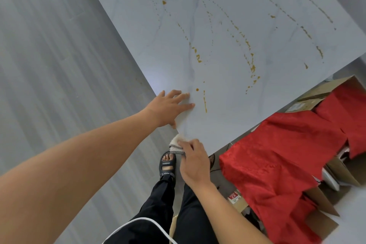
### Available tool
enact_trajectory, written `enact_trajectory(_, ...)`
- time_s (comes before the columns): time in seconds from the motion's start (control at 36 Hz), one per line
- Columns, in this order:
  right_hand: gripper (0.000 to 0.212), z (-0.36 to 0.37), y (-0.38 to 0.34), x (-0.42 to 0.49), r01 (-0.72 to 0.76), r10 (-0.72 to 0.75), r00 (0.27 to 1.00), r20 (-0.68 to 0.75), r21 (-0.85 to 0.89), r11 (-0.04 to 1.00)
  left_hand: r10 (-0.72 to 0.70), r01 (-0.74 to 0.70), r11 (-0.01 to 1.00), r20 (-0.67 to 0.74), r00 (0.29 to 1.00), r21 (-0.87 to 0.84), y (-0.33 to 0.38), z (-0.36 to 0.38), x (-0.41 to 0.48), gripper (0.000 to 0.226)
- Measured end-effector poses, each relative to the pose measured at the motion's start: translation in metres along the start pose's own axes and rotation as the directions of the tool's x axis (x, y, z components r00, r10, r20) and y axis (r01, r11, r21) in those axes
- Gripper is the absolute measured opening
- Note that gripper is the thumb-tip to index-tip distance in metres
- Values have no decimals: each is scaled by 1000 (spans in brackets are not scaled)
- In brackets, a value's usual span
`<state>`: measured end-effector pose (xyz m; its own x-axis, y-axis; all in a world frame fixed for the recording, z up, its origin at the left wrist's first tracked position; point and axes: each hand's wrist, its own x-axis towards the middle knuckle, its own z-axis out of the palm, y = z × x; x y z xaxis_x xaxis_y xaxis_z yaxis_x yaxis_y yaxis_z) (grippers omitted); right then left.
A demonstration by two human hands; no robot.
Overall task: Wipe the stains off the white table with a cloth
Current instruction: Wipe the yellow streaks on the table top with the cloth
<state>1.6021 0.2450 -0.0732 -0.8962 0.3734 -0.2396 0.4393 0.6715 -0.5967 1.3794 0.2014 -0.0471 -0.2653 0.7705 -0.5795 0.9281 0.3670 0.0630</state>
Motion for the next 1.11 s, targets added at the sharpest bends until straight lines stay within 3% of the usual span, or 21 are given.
enact_trajectory(0.06, 33, -10, -12, 2, -190, 160, 979, 130, 275, 943, 9, -9, 1000, 2, 1000, -2, -1, -4, -4, 101)
enact_trajectory(0.14, 21, -38, -21, 11, -441, 396, 892, 218, 617, 652, 2, -2, 1000, -2, 1000, -31, -8, -11, -15, 96)
enact_trajectory(0.22, 18, -76, -11, 20, -479, 532, 819, 218, 770, 421, -23, 23, 999, 8, 1000, -30, -20, -26, -22, 95)
enact_trajectory(0.28, 20, -102, 2, 28, -451, 576, 796, 184, 815, 363, -51, 51, 999, 7, 999, -5, -32, -36, -23, 97)
enact_trajectory(0.33, 19, -127, 19, 38, -431, 605, 787, 125, 813, 392, -70, 69, 997, 21, 997, 23, -43, -43, -22, 101)
enact_trajectory(0.47, 7, -180, 69, 70, -398, 622, 780, -70, 712, 579, -89, 86, 995, 62, 994, 54, -59, -55, -8, 113)
enact_trajectory(0.56, 20, -206, 100, 102, -391, 588, 792, -165, 604, 695, -85, 82, 995, 63, 994, 52, -62, -55, 4, 120)
enact_trajectory(0.67, 11, -225, 137, 144, -389, 452, 850, -271, 254, 885, -82, 77, 996, 99, 992, 52, -60, -54, 14, 123)
enact_trajectory(0.69, 17, -228, 144, 154, -381, 414, 868, -274, 167, 909, -80, 74, 996, 112, 991, 50, -59, -54, 17, 123)
enact_trajectory(0.78, 39, -238, 159, 183, -361, 343, 899, -274, -19, 932, -96, 92, 995, 147, 984, 32, -56, -56, 26, 123)
enact_trajectory(0.92, 45, -234, 181, 214, -284, 223, 943, -247, -249, 926, -108, 106, 994, 171, 979, 24, -57, -57, 29, 125)
enact_trajectory(1.11, 47, -211, 185, 231, -343, 279, 904, -324, -161, 925, -114, 110, 993, 186, 976, 31, -60, -55, 31, 125)
